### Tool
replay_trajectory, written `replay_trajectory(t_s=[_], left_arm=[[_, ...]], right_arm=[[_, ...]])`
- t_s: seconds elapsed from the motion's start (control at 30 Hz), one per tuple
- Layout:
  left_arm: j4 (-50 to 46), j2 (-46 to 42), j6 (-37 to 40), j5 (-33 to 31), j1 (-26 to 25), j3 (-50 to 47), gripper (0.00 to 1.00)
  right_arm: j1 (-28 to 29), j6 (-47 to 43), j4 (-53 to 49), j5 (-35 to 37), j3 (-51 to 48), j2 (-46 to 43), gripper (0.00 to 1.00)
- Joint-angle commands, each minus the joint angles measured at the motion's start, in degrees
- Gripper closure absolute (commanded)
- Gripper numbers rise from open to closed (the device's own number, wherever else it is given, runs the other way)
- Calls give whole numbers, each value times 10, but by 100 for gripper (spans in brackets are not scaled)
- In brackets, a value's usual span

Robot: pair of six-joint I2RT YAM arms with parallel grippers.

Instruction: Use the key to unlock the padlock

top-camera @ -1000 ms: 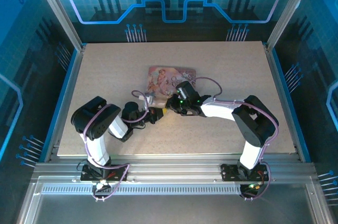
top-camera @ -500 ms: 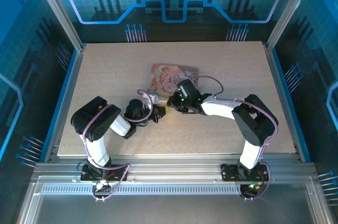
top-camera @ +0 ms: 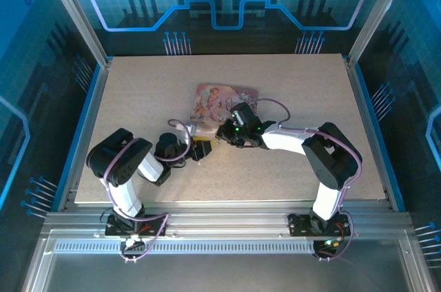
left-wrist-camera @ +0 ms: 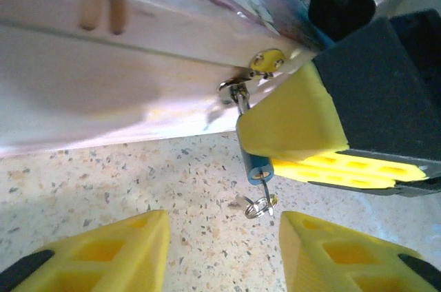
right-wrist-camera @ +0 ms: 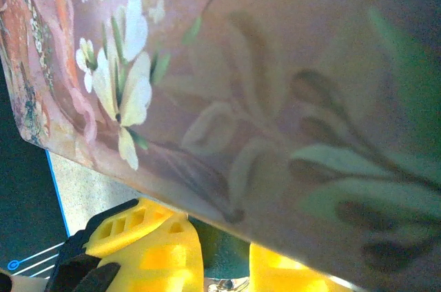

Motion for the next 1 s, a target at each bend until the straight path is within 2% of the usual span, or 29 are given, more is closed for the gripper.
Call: replay_trajectory(t_s=[0.0,0.3,0.6,0.97], left_arm=[[68,27,-52,45,9,-5,60],[74,47,-67,68,7,16,72],[75,52,-69,73,-5,28,69],[74,71,-72,78,-12,55,76]], right_arm=[[-3,36,-43,-55,-5,16,100],[-4,34,-45,-52,-7,15,100],[-3,35,-45,-53,-6,17,100],[-2,37,-46,-54,-6,13,100]])
